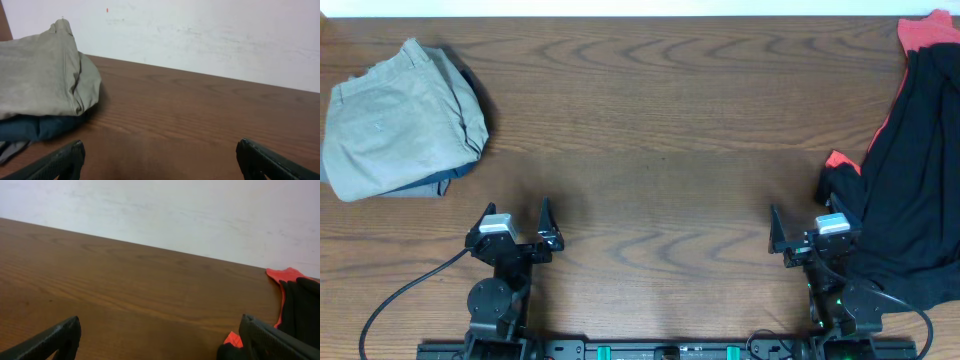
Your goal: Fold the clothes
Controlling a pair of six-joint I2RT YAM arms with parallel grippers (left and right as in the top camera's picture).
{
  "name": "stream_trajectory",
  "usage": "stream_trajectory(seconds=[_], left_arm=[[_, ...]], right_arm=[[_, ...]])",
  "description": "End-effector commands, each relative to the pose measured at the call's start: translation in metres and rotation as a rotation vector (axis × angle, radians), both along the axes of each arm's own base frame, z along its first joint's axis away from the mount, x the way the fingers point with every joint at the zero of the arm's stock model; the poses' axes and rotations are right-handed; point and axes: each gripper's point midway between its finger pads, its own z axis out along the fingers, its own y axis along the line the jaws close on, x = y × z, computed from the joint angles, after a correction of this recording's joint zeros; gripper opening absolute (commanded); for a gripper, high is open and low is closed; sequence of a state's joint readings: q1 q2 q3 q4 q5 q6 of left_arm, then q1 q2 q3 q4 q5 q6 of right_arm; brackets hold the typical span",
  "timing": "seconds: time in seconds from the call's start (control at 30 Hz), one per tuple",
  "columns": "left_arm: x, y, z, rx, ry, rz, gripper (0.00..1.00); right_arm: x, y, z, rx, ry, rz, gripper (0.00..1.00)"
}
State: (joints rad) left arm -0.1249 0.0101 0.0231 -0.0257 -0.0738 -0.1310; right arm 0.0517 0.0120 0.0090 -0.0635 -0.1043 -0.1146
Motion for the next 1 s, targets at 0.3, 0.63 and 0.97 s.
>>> stream_trajectory(seconds=[0.3,0.63,0.97], left_arm=[[-0.0008,0.0013,-0.0179,0.002,0.054,0.006,0.98],[-0.0008,0.0013,-0.0179,0.002,0.054,0.006,0.98],[-0.0007,0.005,-0.0173,0.005,0.051,0.027,0.98]], right_arm=[[-0.0005,0.0026,-0.0009,-0.01,-0.002,0.013,0.99],[-0.0005,0.0026,-0.0009,-0.01,-0.002,0.013,0.99],[-0.0005,0.0027,-0.0007,-0.01,-0.003,0.013,0.99]])
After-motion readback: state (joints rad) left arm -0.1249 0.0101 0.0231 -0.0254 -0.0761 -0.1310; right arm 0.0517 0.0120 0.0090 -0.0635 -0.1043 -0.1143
